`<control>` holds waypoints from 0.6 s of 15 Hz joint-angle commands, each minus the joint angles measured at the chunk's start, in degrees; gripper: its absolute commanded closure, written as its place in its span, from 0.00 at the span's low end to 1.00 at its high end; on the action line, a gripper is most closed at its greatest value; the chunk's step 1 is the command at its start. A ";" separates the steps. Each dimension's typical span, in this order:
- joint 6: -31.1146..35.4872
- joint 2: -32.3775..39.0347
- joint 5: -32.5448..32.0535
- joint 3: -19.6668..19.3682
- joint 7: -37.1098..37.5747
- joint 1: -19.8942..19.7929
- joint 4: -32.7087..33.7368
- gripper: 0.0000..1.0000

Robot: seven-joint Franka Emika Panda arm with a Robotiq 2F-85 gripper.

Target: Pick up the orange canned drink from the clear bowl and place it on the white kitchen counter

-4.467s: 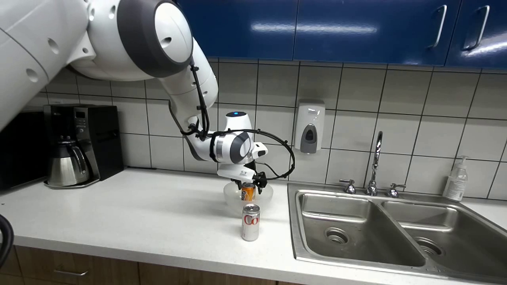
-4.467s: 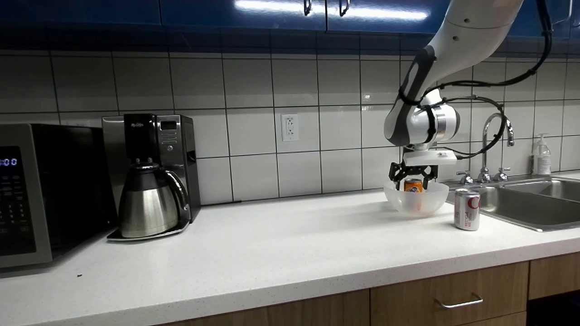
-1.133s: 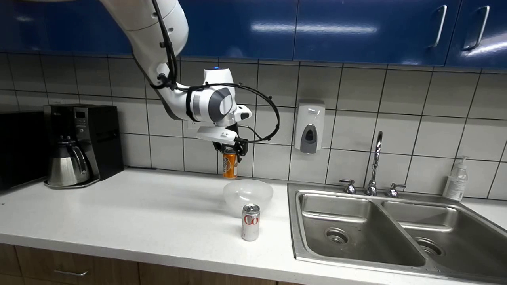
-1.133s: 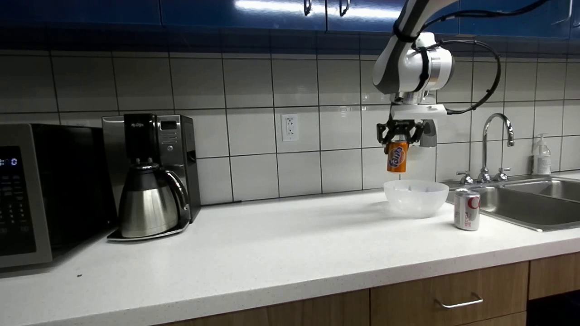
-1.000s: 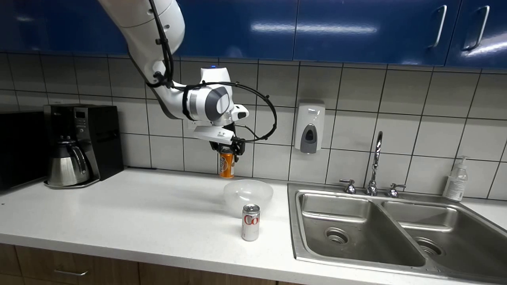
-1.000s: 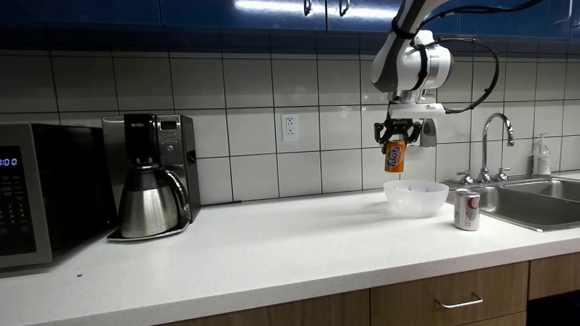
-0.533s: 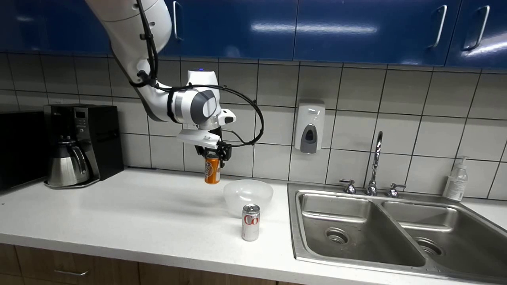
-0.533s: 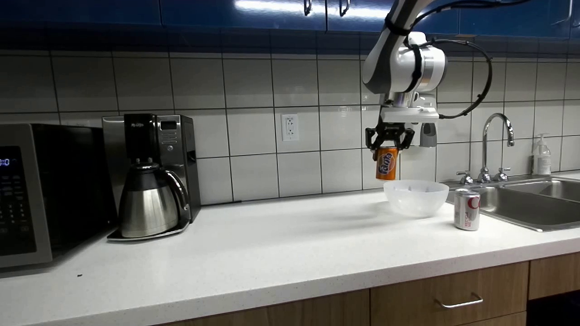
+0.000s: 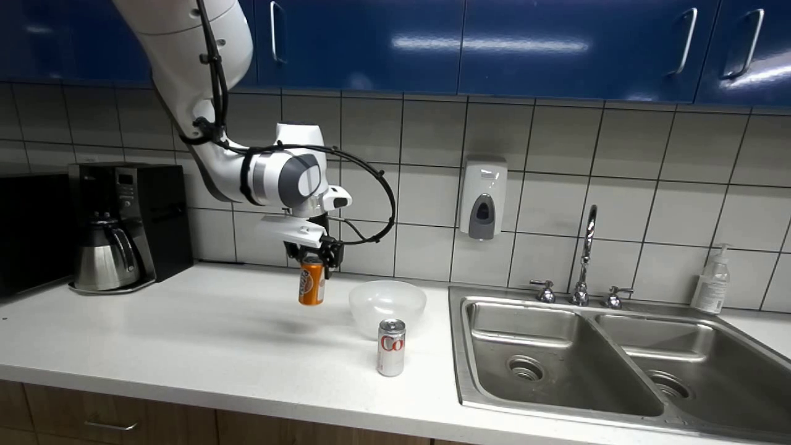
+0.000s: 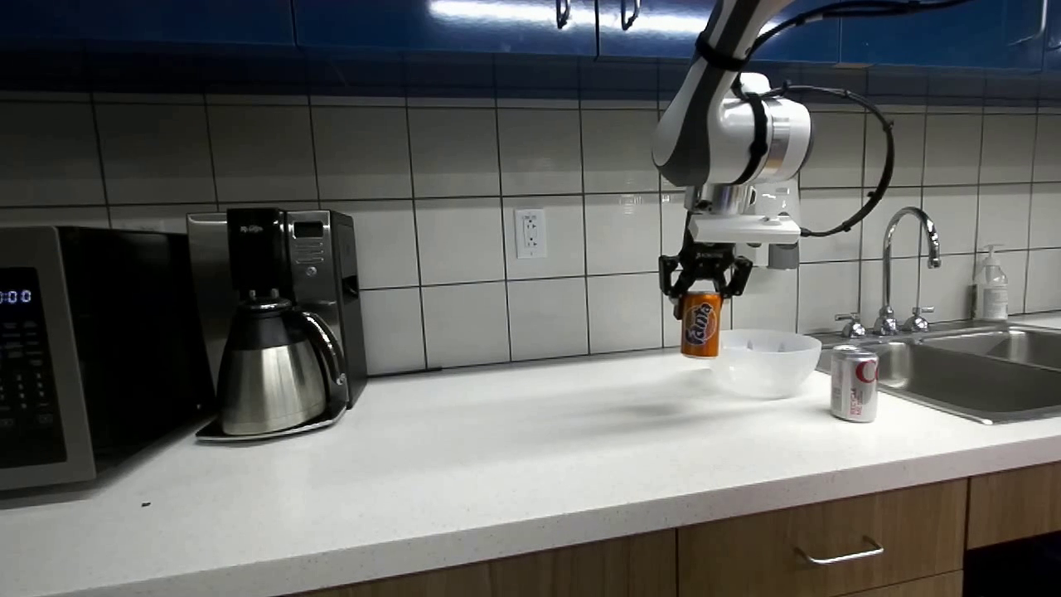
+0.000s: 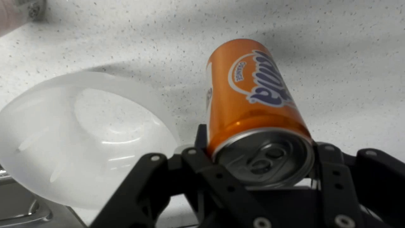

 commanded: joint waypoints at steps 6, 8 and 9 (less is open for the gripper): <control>4.40 -2.66 0.35 0.77 -2.03 1.09 -7.68 0.64; 5.99 -2.69 -0.13 0.70 -2.22 1.36 -9.14 0.64; 6.92 -2.75 -0.20 0.71 -2.42 1.40 -9.87 0.64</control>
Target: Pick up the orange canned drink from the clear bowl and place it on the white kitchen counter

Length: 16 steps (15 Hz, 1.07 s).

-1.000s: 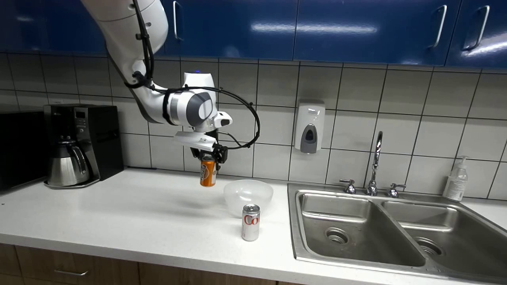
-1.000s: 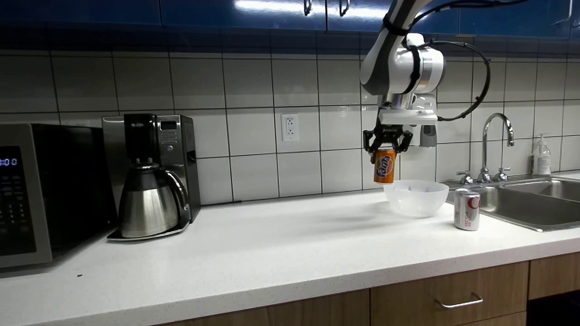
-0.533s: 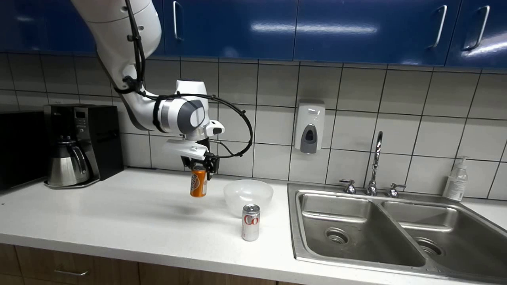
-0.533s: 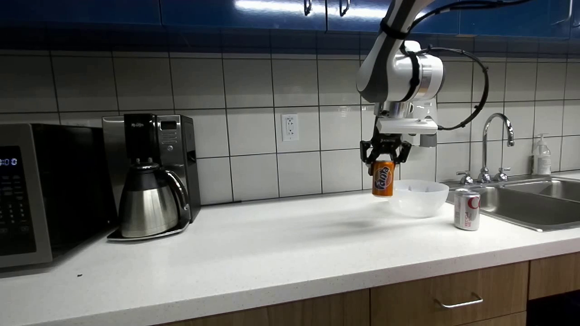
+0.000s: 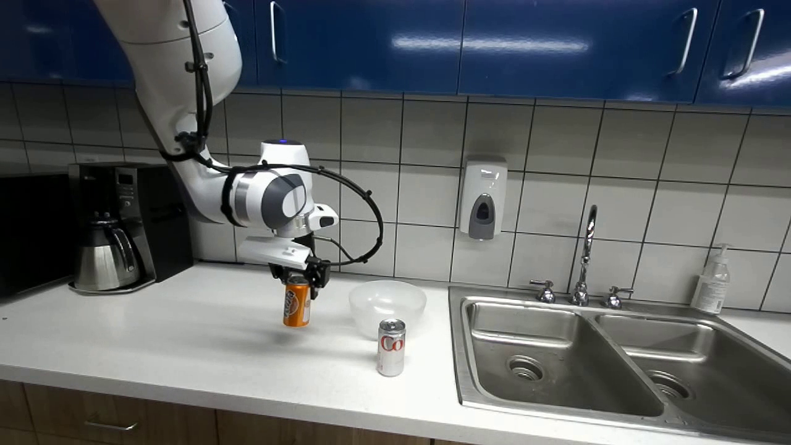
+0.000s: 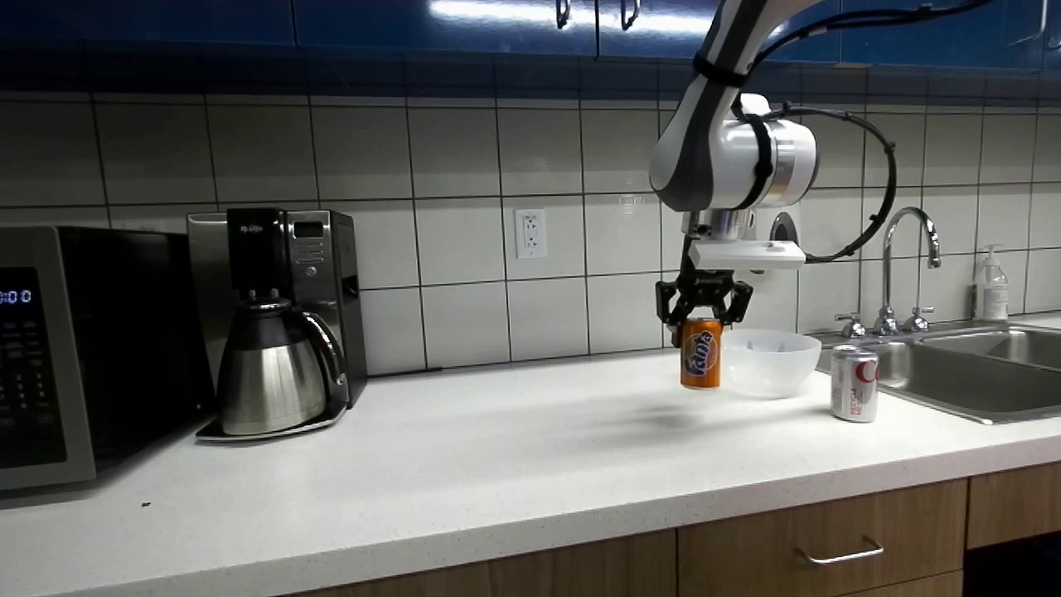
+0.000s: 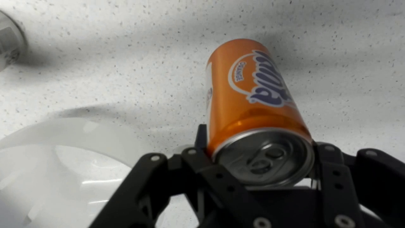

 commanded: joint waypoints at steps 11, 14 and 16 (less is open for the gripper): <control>7.08 -2.44 -0.70 -0.01 -2.54 -0.11 -8.25 0.64; 7.84 -2.37 -0.88 -0.10 -2.66 -0.10 -9.22 0.64; 8.19 -2.39 -0.95 -0.15 -2.74 -0.12 -9.82 0.64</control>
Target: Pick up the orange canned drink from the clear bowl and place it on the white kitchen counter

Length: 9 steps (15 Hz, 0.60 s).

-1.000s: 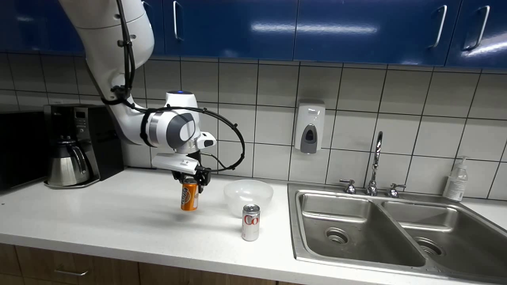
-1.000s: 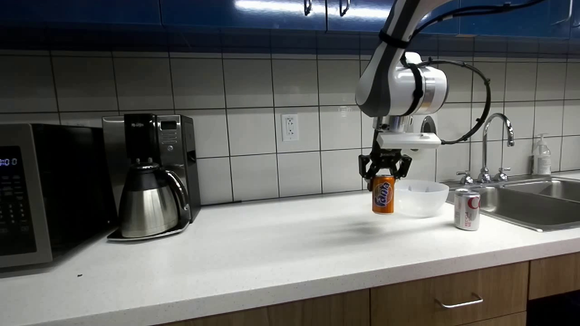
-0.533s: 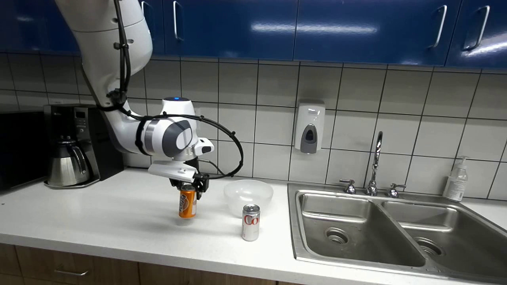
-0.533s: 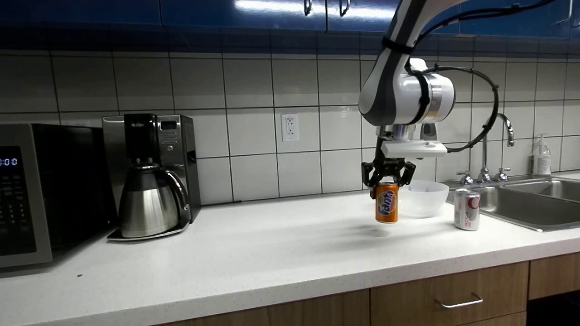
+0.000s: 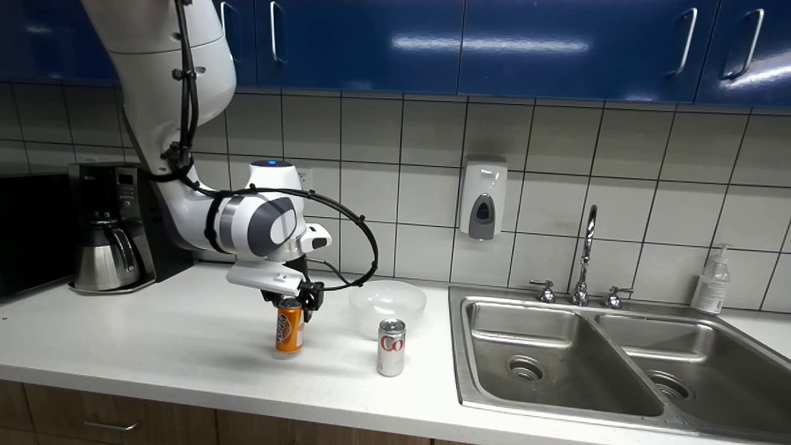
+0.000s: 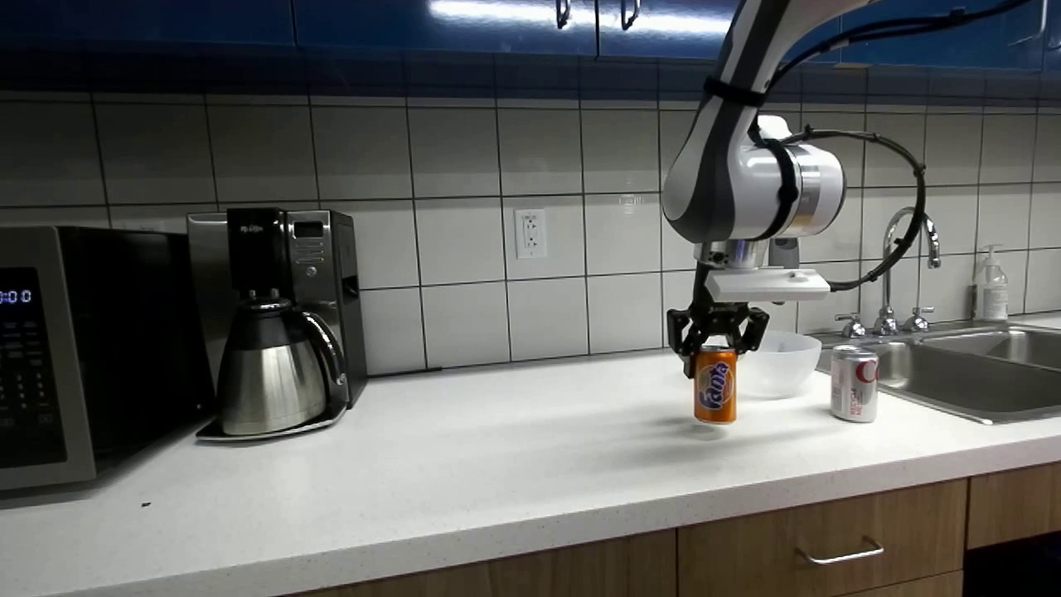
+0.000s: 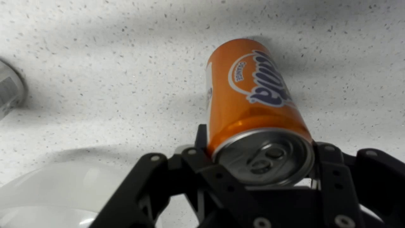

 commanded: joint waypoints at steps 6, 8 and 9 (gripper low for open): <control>1.35 -2.40 -1.07 -0.34 -1.31 -0.31 -3.78 0.64; 0.98 -2.47 -1.13 -0.43 -1.32 -0.30 -4.07 0.64; 0.91 -2.51 -0.96 -0.34 -1.37 -0.41 -4.20 0.14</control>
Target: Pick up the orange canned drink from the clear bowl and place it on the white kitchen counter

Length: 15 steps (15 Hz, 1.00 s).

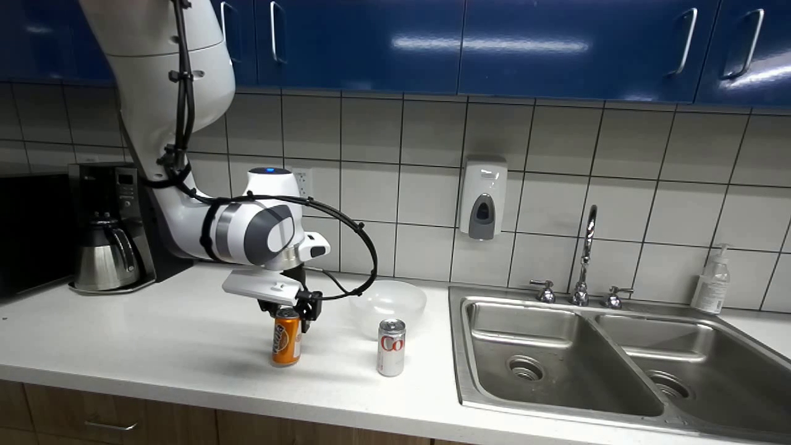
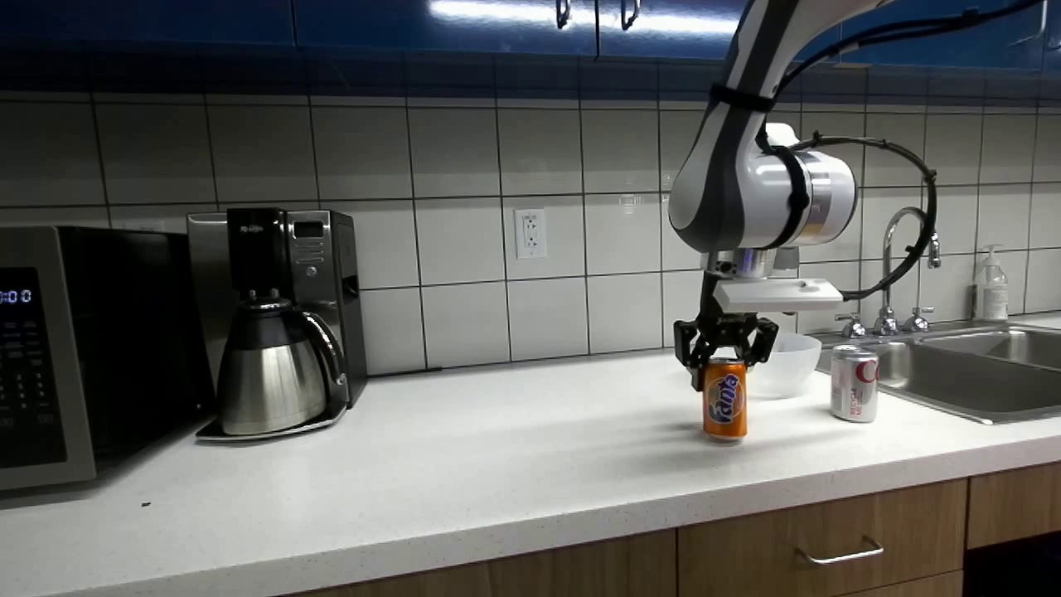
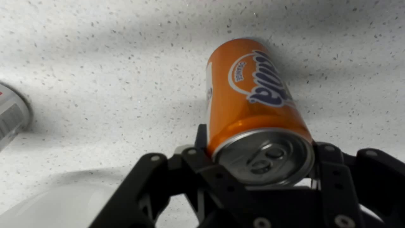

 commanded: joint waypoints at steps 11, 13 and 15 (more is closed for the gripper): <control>-1.25 -7.69 0.96 0.90 -2.01 -1.04 -2.35 0.00; -3.12 -9.72 2.23 1.62 -2.30 -1.12 -2.64 0.00; -4.98 -11.90 2.84 1.75 -2.13 -0.67 -3.21 0.00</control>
